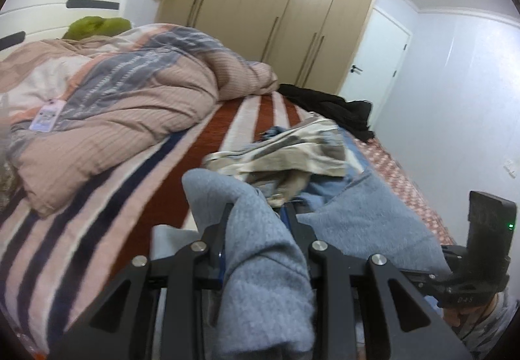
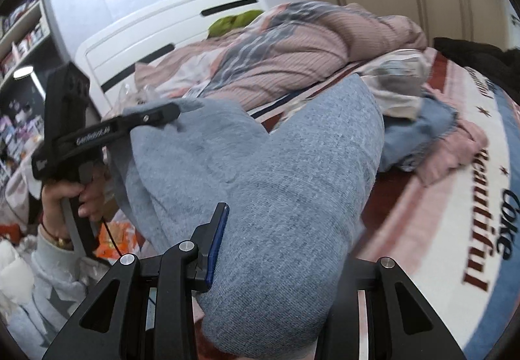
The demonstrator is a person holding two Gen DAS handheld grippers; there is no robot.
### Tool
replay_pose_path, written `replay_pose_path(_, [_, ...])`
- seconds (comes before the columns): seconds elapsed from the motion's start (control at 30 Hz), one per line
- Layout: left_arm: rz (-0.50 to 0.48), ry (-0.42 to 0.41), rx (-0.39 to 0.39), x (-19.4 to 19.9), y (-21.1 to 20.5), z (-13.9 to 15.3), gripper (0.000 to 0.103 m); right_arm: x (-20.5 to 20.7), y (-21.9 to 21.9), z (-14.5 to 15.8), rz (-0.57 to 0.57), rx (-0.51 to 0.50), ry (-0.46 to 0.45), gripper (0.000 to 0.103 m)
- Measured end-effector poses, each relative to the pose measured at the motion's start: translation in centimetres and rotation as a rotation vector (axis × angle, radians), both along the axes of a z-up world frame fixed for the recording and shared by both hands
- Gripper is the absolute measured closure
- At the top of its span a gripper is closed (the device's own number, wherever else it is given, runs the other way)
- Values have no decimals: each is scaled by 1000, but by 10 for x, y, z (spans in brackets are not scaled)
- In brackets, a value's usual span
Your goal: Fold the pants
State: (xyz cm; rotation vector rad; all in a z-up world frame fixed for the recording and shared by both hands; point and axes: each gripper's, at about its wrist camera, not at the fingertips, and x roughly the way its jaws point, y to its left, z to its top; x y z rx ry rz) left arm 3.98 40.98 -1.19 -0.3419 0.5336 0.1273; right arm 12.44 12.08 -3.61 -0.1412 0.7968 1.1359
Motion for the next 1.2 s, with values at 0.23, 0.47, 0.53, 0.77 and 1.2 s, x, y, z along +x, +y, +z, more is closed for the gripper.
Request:
replay_pose_path(0.23, [42, 47, -23, -6, 33, -37, 79, -15, 33, -26, 31, -54, -38, 72])
replay_pose_path(0.47, [52, 143, -6, -11, 31, -68, 68, -8, 32, -44, 23, -117, 20, 64])
replay_pose_path(0.53, [64, 173, -15, -13, 36, -75, 61, -8, 29, -50, 31, -135, 41, 62])
replay_pose_path(0.77, [90, 229, -26, -23, 40, -85, 41, -6, 11, -51, 26, -161, 58, 44])
replay_pose_path(1.2, [50, 36, 45, -50, 13, -19, 39, -27, -6, 10, -21, -96, -162, 42])
